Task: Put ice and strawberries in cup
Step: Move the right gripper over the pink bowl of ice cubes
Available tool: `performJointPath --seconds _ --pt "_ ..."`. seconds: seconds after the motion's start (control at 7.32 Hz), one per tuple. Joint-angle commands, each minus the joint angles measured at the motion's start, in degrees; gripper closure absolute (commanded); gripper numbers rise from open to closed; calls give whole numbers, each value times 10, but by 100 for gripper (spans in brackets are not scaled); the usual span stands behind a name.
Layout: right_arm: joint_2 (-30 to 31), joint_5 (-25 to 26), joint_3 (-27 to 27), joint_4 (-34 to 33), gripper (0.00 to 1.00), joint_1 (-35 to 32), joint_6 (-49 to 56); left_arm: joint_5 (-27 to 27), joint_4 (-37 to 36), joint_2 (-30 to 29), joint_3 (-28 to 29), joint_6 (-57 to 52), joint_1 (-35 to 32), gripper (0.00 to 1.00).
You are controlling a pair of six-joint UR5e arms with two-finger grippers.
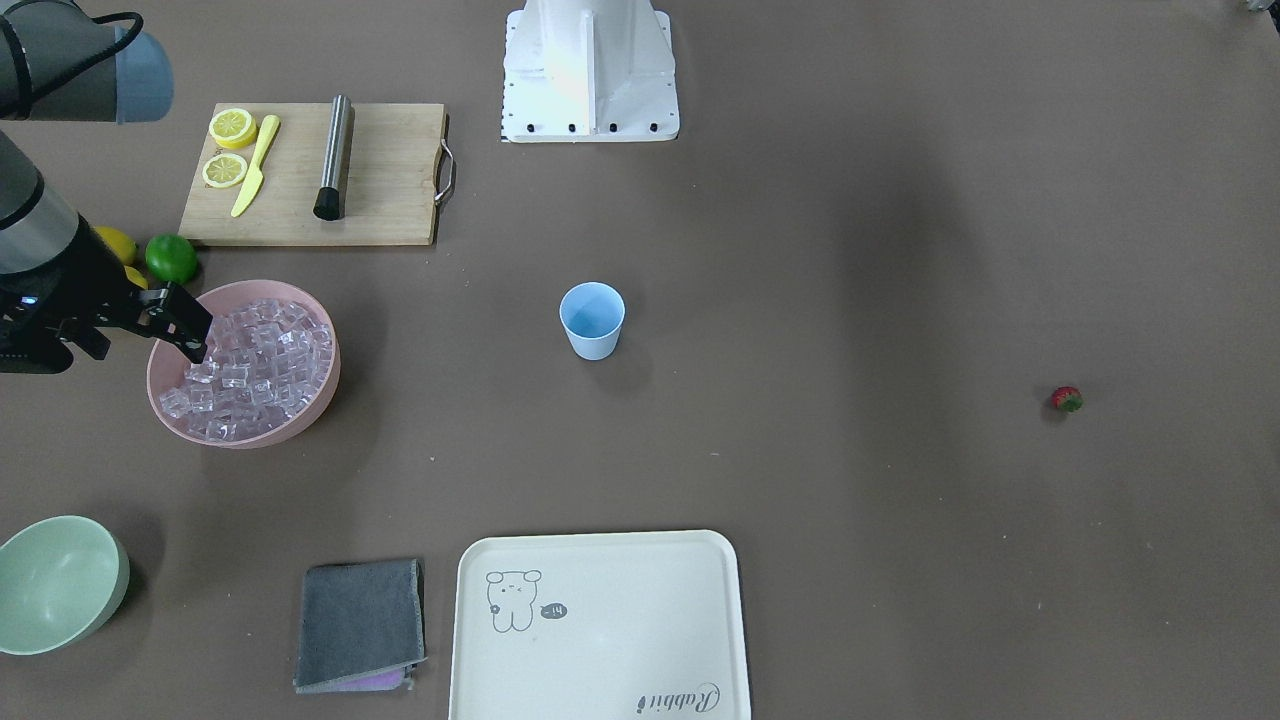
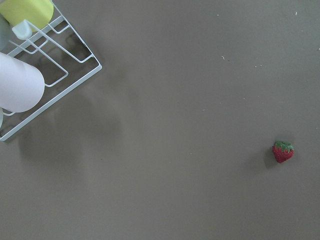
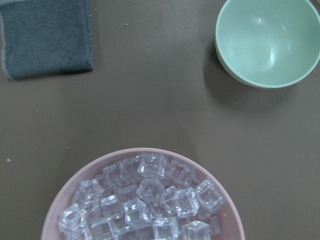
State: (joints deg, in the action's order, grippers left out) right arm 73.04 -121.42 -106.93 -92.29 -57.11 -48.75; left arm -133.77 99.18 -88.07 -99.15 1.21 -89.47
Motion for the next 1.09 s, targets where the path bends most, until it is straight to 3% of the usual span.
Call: performJointPath --seconds 0.0,0.27,0.96 --pt "-3 40 15 53 0 51 -62 0 0 0 1 -1 0 2" --pt "-3 84 20 62 0 81 -112 1 0 1 4 -1 0 2" --pt "12 115 30 59 0 53 -268 1 0 0 3 -2 0 2"
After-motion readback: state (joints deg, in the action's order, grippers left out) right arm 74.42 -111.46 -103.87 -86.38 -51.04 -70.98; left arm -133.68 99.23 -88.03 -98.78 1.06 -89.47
